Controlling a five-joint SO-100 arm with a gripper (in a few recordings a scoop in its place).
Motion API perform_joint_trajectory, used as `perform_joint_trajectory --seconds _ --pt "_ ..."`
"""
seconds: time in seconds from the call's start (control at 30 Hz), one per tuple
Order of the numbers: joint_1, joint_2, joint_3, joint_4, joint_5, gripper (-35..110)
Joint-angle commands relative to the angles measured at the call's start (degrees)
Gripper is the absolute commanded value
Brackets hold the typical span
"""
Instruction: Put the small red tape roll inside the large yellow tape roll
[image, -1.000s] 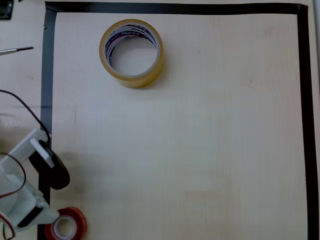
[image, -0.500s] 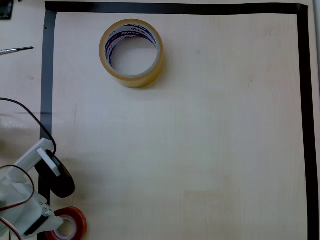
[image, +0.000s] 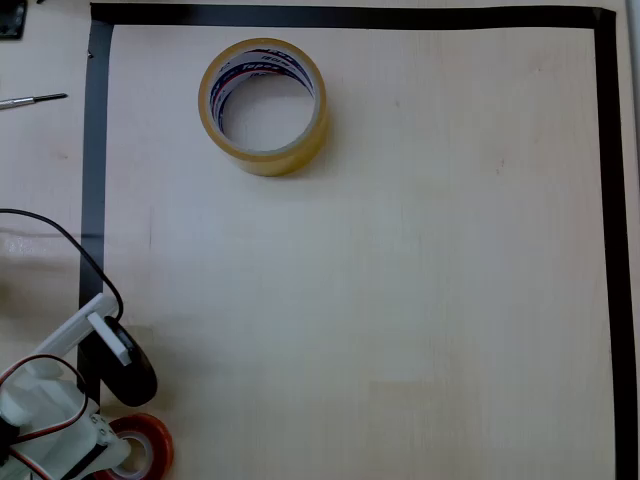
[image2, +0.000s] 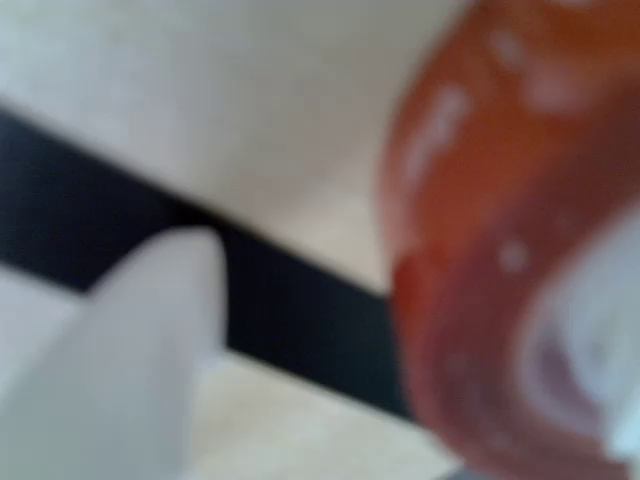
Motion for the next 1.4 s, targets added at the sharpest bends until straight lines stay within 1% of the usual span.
perform_joint_trajectory --seconds 0.0,0.1,0.17,0.37,0.43,0.53,0.6,0.73,0.87,1.03,1.13,1.2,1.37 --pt "0.2 1.4 -3.9 -0.1 -0.3 16" --pt "-0.3 0.4 -4.4 -0.1 -0.3 10" --pt "-0.3 -2.2 -6.2 1.0 -0.3 0" --pt "-0.4 -2.3 -6.3 1.6 0.1 0" --pt "-0.5 1.3 -5.6 2.5 0.1 0" --pt "-2.9 12.7 -3.8 5.4 -0.2 0" --pt "-6.0 21.3 -4.9 9.6 -0.3 0" --pt "-16.8 35.3 -11.1 19.1 0.2 0" --pt "-32.6 39.2 -19.1 25.0 0.3 0" --pt "-53.7 39.8 -18.2 22.1 0.3 0" --pt "-64.1 36.9 -17.0 18.8 1.0 0" --pt "-68.4 34.8 -15.8 16.0 1.4 0" --pt "-71.6 31.2 -15.0 12.0 1.8 0"
